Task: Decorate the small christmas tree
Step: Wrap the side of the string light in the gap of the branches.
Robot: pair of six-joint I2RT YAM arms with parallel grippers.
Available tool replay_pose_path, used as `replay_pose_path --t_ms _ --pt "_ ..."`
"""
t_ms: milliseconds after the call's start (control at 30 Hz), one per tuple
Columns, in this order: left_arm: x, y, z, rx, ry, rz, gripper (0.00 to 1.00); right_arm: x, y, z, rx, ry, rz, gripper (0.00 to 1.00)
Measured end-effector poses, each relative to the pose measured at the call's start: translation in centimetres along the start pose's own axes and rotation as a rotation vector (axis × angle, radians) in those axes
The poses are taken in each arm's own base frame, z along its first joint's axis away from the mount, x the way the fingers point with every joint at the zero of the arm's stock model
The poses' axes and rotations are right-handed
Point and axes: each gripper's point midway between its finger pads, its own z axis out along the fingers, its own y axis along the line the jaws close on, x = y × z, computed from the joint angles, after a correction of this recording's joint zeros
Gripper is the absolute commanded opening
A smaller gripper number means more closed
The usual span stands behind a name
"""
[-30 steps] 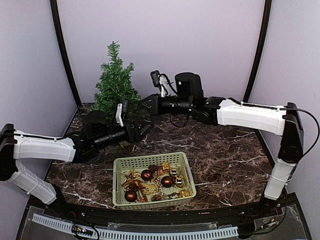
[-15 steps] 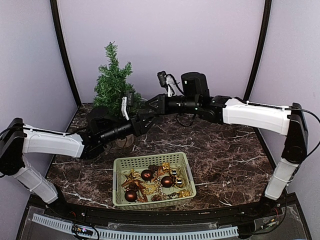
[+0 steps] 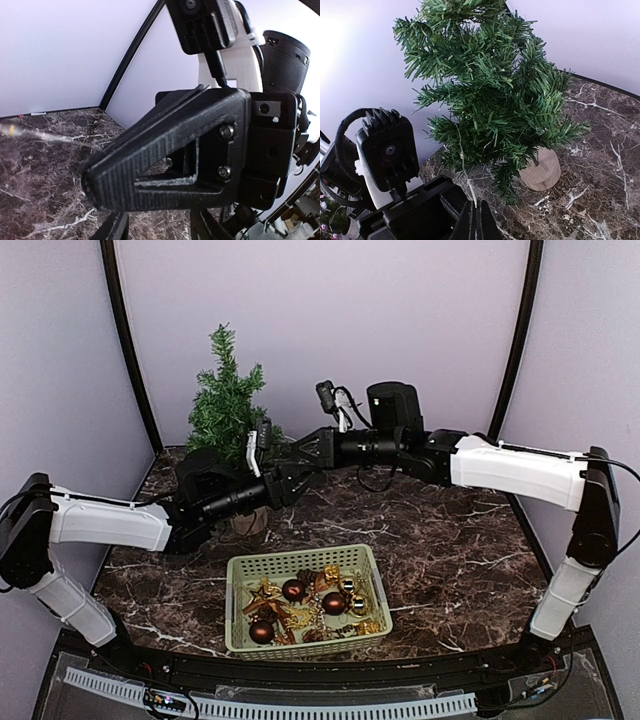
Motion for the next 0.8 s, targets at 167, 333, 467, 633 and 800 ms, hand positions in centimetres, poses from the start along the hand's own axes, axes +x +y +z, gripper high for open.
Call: replay_pose_path --t_ms 167,333,467,633,800 --pt "0.2 -0.4 0.0 0.027 0.02 0.013 0.23 0.7 0.3 -0.1 -0.028 0.021 0.003 0.0" --pt "0.3 -0.8 0.2 0.047 0.045 0.021 0.17 1.0 0.6 -0.3 -0.061 0.031 0.009 0.0" --pt "0.5 -0.9 0.2 0.055 0.053 0.019 0.07 1.2 0.8 -0.3 -0.083 0.034 0.018 0.0" --pt "0.5 -1.1 0.2 0.062 0.055 0.015 0.0 1.2 0.7 -0.3 -0.082 0.029 0.021 0.0" --pt "0.3 -0.8 0.2 0.049 0.047 0.013 0.0 1.1 0.6 -0.6 -0.071 0.021 0.013 0.3"
